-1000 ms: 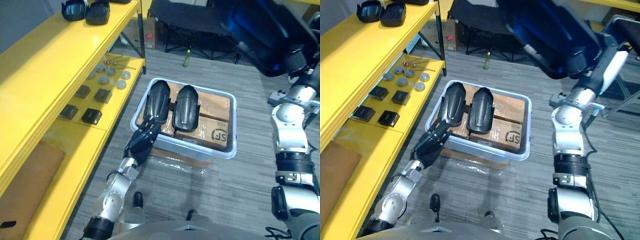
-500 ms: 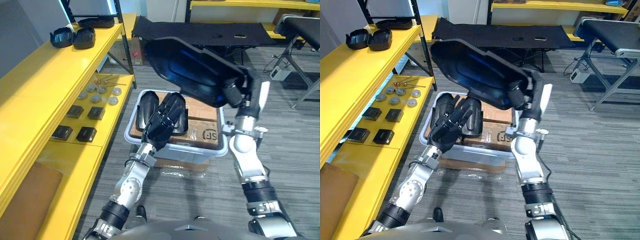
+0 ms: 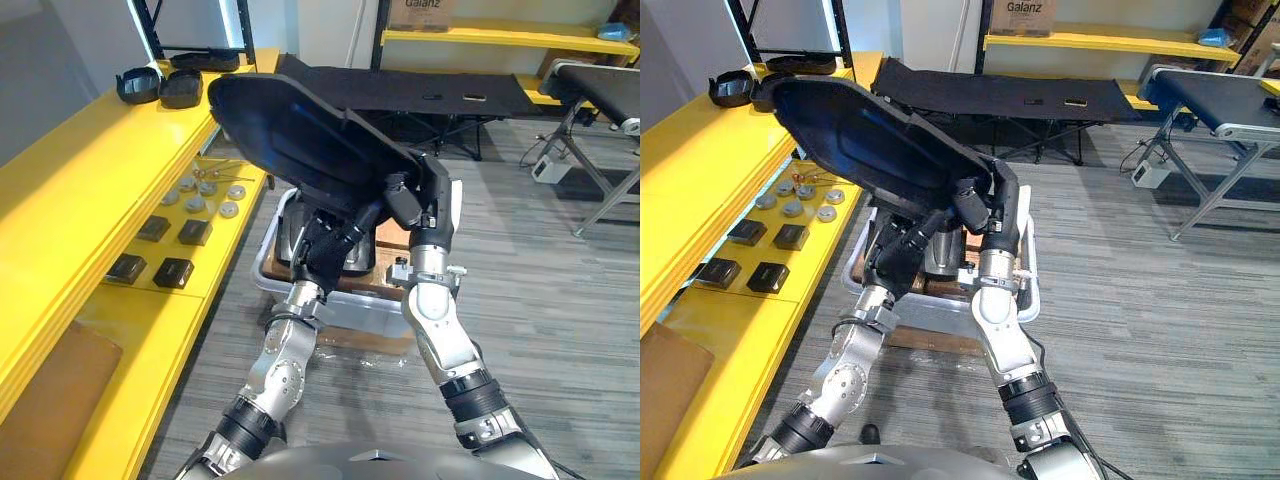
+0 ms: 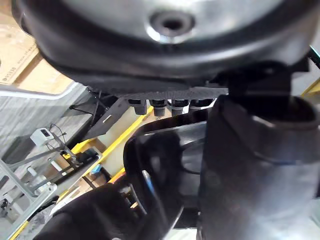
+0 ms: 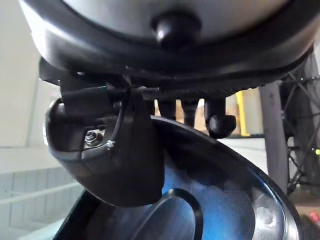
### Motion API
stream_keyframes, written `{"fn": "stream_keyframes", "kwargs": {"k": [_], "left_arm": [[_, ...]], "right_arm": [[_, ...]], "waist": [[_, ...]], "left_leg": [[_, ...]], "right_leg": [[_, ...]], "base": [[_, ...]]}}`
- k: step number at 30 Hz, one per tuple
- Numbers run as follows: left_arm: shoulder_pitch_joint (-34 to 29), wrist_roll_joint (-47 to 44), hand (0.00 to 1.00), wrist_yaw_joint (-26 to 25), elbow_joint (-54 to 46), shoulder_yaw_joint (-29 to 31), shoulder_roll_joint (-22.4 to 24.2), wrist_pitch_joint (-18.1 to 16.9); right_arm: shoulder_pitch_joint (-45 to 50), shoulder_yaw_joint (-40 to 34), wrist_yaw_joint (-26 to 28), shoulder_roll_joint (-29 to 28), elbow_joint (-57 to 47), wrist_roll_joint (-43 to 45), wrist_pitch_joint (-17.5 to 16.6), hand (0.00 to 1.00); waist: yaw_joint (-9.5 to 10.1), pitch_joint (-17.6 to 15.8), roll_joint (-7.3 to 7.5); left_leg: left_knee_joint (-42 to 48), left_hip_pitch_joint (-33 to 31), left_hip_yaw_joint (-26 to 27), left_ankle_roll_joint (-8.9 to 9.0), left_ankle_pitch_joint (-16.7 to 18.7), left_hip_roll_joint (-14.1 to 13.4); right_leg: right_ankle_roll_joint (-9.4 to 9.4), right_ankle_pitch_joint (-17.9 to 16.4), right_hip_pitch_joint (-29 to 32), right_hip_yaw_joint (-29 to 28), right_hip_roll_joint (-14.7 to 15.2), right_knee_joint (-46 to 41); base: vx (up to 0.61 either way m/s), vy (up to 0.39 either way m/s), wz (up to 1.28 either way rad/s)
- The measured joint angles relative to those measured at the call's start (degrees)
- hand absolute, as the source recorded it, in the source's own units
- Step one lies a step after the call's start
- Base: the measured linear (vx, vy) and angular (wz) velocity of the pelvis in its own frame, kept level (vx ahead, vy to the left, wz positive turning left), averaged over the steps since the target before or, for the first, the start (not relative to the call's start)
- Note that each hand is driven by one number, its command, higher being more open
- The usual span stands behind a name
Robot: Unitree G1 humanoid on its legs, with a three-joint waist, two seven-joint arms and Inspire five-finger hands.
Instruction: Walk over and take three plastic housings, then place them on the shelf
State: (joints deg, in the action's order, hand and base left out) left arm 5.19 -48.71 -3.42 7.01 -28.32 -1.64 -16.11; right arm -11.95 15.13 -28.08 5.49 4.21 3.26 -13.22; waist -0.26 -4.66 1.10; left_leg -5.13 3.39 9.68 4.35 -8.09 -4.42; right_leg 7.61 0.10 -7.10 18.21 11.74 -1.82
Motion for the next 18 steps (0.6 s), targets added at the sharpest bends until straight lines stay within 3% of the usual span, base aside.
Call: {"fn": "stream_keyframes", "kwargs": {"k": [8,15,18], "left_arm": [[0.02,-0.63,1.0,-3.58,0.11,-0.08,0.02,-0.65],[0.13,-7.79,1.0,-8.39,0.22,0.43,1.14,-7.17],[0.13,-9.71,1.0,-10.0,0.23,1.73,1.29,-8.0]], "right_arm": [[2.23,2.85,0.28,-1.36,0.08,2.78,0.01,0.0],[4.41,7.49,0.19,-1.93,0.91,5.03,0.02,0.0],[4.44,8.35,0.11,-2.75,2.28,6.42,0.02,0.0]], "waist": [[-0.03,0.58,0.08],[-0.06,1.97,0.52],[-0.1,2.01,0.58]], "left_leg": [[-0.01,-0.07,0.0,-0.1,-0.2,-0.01],[-0.01,-0.05,-0.24,0.1,-0.47,-0.06],[-0.01,-0.02,-0.3,0.02,-0.62,-0.04]], "right_leg": [[-0.54,0.46,-0.08,0.24,-0.12,1.03],[-0.56,0.46,-0.16,0.5,-0.19,1.03],[-0.66,0.42,-0.19,0.52,-0.18,0.99]], "base": [[0.0,0.0,0.0],[0.0,0.0,0.0],[0.0,0.0,0.0]]}}
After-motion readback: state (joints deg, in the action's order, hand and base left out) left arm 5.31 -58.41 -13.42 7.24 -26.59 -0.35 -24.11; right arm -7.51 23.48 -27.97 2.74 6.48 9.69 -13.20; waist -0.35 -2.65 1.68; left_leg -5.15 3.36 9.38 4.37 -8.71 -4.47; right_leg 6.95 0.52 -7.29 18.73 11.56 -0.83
